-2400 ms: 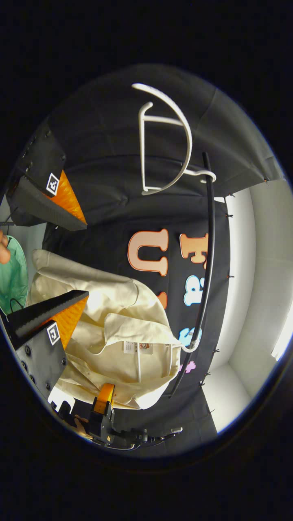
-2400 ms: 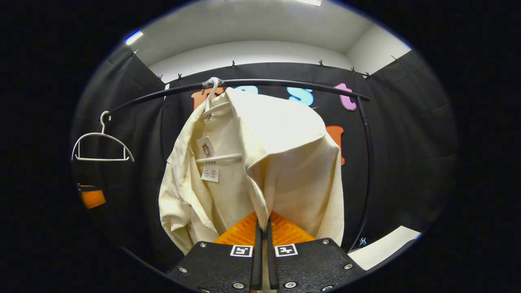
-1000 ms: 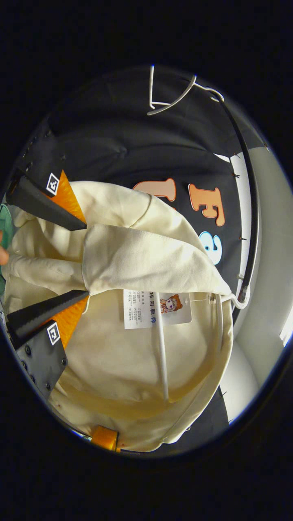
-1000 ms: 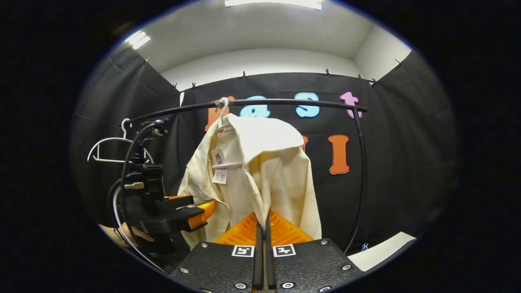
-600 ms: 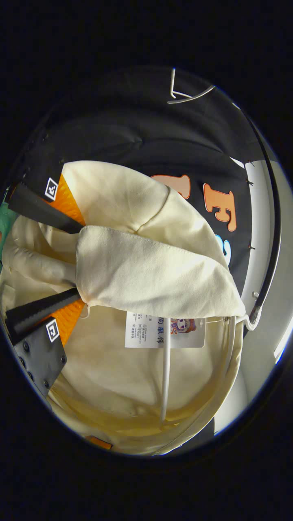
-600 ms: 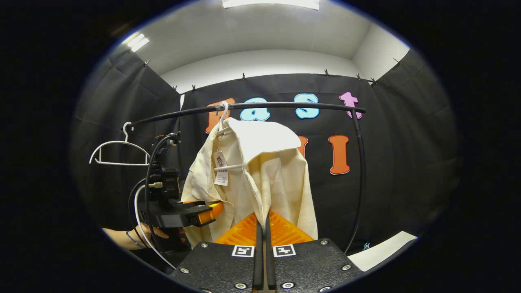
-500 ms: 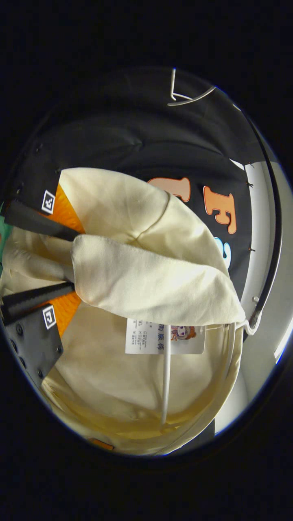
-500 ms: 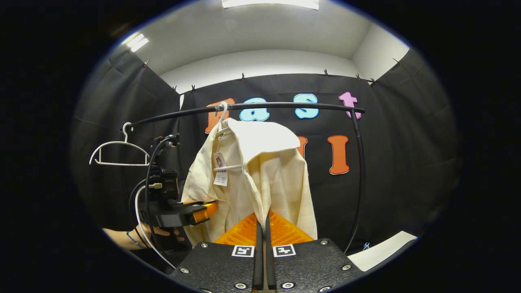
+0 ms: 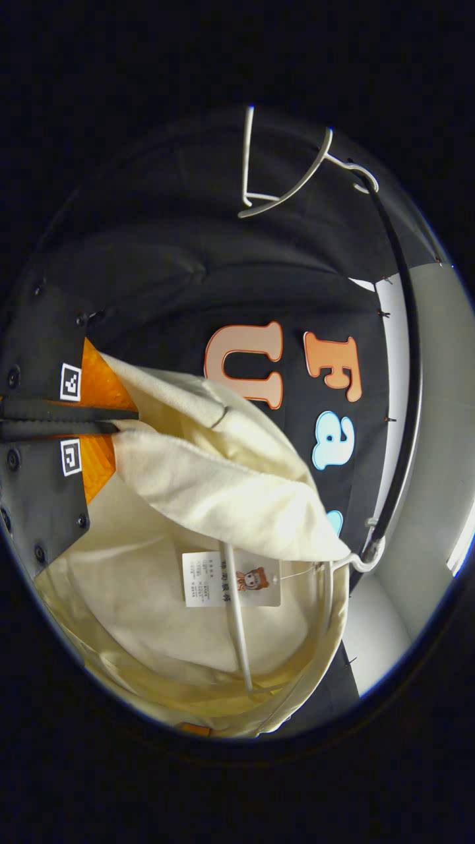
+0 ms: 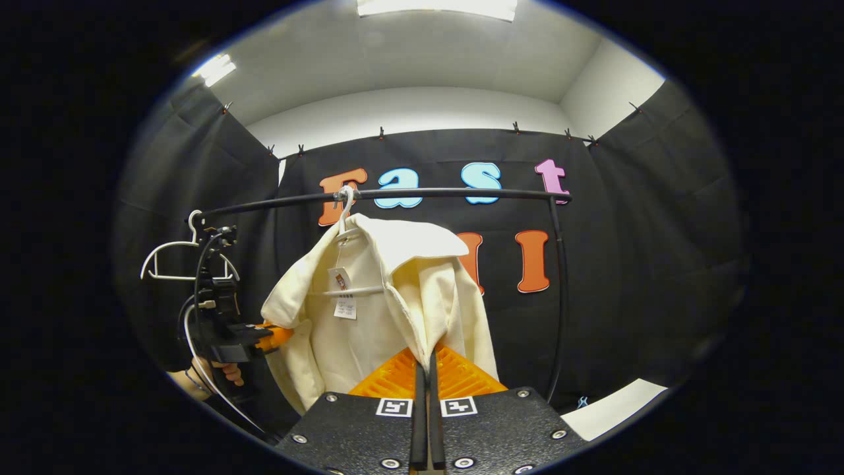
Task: Grasp the clothes on the hanger with both hands and then place them into the laundry hamper below.
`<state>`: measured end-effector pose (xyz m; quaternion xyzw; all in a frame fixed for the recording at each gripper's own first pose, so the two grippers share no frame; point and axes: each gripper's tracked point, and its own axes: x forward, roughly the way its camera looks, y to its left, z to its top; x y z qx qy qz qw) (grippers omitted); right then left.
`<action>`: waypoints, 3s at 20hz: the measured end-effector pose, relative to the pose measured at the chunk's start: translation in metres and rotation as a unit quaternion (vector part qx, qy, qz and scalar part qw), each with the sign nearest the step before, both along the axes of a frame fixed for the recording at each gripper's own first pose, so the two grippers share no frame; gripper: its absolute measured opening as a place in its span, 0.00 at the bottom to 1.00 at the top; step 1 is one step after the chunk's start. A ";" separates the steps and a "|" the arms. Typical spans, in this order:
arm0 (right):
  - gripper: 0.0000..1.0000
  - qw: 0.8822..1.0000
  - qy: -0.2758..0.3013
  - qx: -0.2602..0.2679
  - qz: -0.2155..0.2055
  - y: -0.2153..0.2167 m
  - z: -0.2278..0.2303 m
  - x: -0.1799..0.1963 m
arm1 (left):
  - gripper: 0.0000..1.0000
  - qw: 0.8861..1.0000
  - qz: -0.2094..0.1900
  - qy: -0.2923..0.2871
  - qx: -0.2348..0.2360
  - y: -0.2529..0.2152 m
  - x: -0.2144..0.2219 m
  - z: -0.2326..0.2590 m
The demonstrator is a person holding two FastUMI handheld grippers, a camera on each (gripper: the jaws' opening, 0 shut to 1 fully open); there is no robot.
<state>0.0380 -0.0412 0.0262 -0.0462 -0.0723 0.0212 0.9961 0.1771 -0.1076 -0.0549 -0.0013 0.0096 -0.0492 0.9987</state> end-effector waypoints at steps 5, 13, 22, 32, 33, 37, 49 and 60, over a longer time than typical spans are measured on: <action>0.01 0.999 -0.033 -0.006 -0.021 -0.013 0.041 -0.007 | 0.07 0.999 0.039 -0.036 -0.008 0.048 -0.009 0.049; 0.00 0.996 -0.068 0.006 -0.063 -0.055 0.100 0.017 | 0.07 0.993 0.086 -0.083 0.009 0.093 -0.002 0.103; 0.00 0.998 -0.033 0.031 -0.041 -0.066 0.073 0.066 | 0.07 0.988 0.128 -0.082 0.002 0.129 0.018 0.115; 0.00 0.994 0.043 0.101 0.015 -0.047 -0.040 0.106 | 0.07 0.991 0.133 -0.021 0.014 0.145 0.056 0.038; 0.00 0.993 0.051 0.101 0.018 -0.044 -0.053 0.108 | 0.09 0.991 0.133 -0.020 0.017 0.145 0.057 0.034; 0.00 0.990 0.091 0.110 0.021 -0.038 -0.103 0.108 | 0.07 0.989 0.144 -0.004 0.018 0.152 0.060 0.014; 0.00 0.996 0.087 0.023 0.008 0.002 -0.167 0.094 | 0.06 0.994 0.095 0.048 0.020 0.135 0.019 -0.065; 0.00 0.989 0.109 0.013 0.097 0.117 -0.222 0.075 | 0.07 0.998 -0.010 0.061 0.030 0.055 -0.038 -0.086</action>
